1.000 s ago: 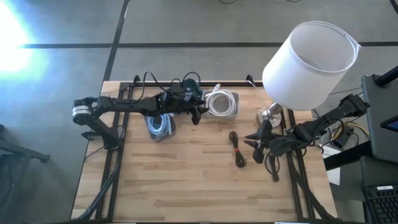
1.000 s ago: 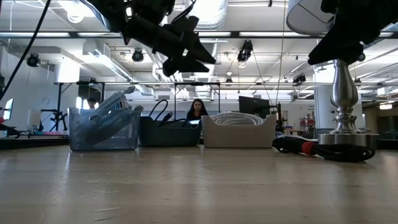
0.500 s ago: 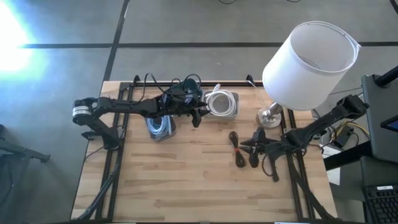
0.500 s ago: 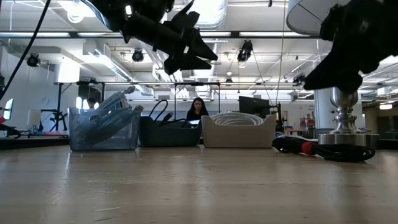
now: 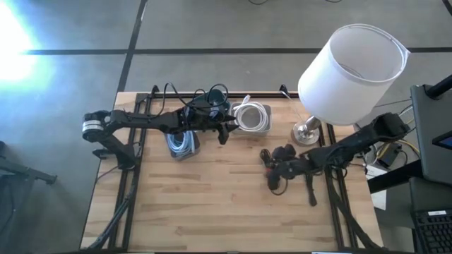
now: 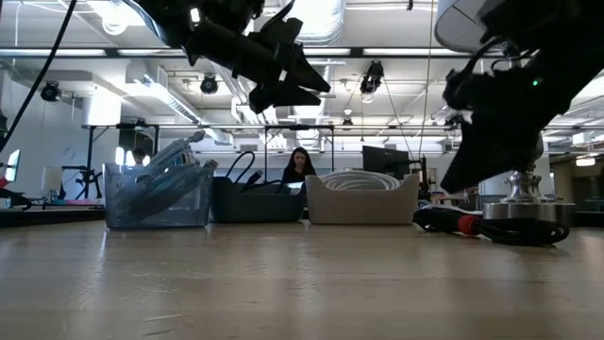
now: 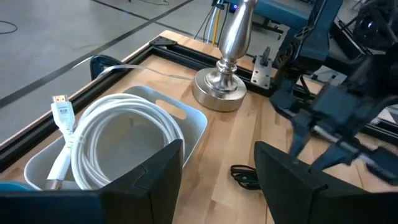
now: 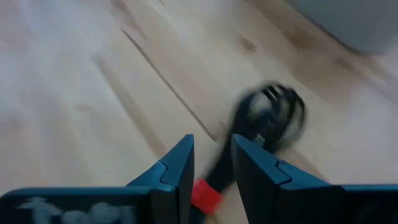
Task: Pick & Place USB Port
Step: Put the left black charger cable into the dark green bin
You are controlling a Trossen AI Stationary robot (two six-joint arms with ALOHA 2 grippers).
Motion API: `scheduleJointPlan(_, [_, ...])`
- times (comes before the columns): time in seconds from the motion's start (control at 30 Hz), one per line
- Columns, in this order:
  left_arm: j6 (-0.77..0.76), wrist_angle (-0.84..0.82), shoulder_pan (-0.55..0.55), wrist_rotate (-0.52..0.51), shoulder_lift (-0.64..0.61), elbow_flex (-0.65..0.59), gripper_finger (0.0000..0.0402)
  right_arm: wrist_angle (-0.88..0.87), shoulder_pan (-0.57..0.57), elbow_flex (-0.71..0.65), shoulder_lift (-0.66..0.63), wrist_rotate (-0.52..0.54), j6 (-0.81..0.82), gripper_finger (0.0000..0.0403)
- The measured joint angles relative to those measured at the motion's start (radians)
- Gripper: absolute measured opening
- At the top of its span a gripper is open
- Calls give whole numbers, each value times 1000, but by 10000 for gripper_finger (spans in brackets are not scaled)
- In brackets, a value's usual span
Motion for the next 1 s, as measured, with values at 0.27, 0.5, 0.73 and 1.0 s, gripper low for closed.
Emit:
scheduleJointPlan(0.27, [0, -5, 0, 0, 0, 0, 202, -160, -45, 133, 167, -54, 48, 103])
scheduleJointPlan(0.5, [-5, -13, 0, 0, 0, 0, 202, -166, -95, 216, 266, -155, 4, 101])
scheduleJointPlan(0.73, [-9, -22, 0, 0, 0, 0, 202, -171, -108, 267, 348, -191, -71, 99])
scheduleJointPlan(1.0, [-13, -25, -1, 0, 0, 0, 202, -235, -109, 276, 329, -204, -89, 39])
